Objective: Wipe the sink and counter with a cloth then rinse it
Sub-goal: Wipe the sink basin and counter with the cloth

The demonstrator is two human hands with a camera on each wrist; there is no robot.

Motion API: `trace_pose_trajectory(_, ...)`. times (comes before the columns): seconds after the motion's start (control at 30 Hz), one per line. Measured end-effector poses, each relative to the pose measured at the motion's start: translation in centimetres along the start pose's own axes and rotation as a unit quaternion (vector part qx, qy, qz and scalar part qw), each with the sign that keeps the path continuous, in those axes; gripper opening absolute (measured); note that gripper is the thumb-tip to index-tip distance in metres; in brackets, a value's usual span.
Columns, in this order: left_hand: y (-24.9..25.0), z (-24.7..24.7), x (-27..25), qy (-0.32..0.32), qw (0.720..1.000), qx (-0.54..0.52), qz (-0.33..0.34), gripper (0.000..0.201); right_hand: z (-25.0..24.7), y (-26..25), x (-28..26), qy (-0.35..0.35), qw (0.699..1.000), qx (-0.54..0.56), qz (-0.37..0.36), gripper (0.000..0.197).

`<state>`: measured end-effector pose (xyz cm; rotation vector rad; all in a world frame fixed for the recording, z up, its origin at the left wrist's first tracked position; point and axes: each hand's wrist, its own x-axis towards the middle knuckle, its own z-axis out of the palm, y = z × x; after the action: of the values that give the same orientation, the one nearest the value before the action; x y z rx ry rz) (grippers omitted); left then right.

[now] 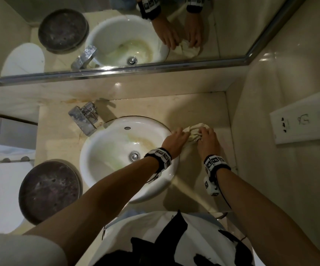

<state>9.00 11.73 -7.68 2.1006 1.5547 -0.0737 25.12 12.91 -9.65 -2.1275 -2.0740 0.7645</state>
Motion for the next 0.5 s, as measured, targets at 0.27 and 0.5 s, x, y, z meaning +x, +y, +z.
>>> trace_pose_trajectory(0.27,3.5,1.2,-3.4,0.000,0.997,-0.017,0.078,0.045,-0.8,3.4,-6.4,0.048,0.998,0.023,0.018,0.039)
trace_pose_trajectory(0.5,7.6,3.6,-5.9,-0.058,0.989,0.007,0.133,0.045,-0.6,7.1,-12.8,0.033,0.997,-0.006,0.072,0.036)
